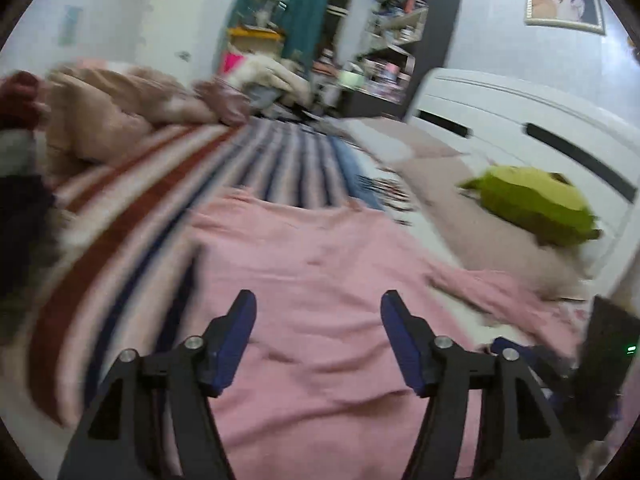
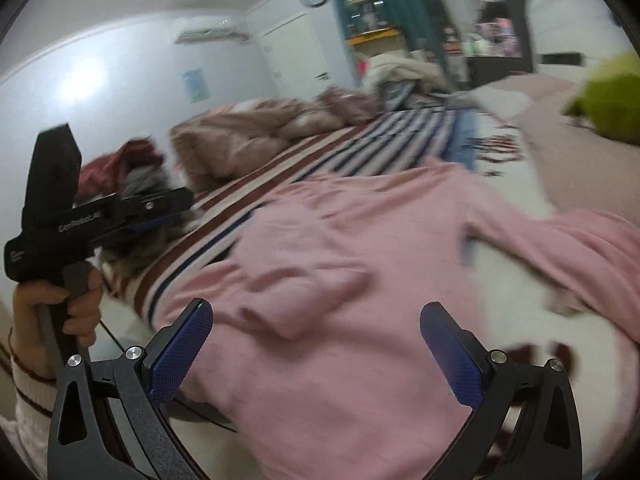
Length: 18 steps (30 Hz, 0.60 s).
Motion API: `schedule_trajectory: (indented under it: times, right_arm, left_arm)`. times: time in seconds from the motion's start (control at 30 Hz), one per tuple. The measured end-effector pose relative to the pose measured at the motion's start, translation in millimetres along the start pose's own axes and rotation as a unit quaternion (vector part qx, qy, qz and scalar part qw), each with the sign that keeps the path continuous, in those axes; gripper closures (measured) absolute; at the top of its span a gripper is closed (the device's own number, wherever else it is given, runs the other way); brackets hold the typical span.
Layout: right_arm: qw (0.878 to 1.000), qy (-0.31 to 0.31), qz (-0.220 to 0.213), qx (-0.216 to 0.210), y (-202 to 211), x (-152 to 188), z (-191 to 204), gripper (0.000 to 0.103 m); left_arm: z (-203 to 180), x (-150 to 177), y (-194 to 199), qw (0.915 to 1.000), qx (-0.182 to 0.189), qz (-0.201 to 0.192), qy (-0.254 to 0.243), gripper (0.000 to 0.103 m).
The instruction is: Fold small clothes
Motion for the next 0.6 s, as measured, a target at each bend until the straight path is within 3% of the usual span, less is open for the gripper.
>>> schedule_trajectory:
  times: [0.2,0.3,0.4,0.47,0.5,0.57,0.6]
  right_arm:
    - [0.995,0.065,0.070,-0.001,-76,8,58,0.000]
    - [0.991,0.070,0.106,0.039,-107,14,55,0.003]
    - [0.983,0.066,0.138,0.100,-127,24,33,0.025]
    - [0.982,0.047,0.134,0.127,-124,23,19,0.056]
    - [0.982,0.037,0.126,0.134,-117,21,15,0.064]
    - [0.985,0.011,0.110,0.136,-100,18,4,0.091]
    - [0.984,0.002,0.105,0.147,-90,18,-1,0.094]
  left_arm:
    - [64,18,15,0.9994,-0.025,-0.014,0.019,0.034]
    - [87,28,14,0.9987,-0.032,-0.015,0.036,0.033]
    - [98,31,14,0.9982,-0.021,-0.019,0.052,0.032]
    - [103,33,13,0.9980,-0.013,-0.021,0.059,0.032]
    - [105,33,12,0.9979,-0.008,-0.021,0.061,0.032]
    - [104,34,9,0.9978,0.000,-0.021,0.063,0.032]
    - [103,35,8,0.9977,0.004,-0.021,0.064,0.032]
Point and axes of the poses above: each gripper's, at about its wrist camera, not at the fingertips, and y roughly against the way its jaws point, z to its left, x to its underside, the point moved 9 cm from there along -y, roughly the way its jaws point, and after that the axes turned 3 degrees about -x, right-handed, at the moved point
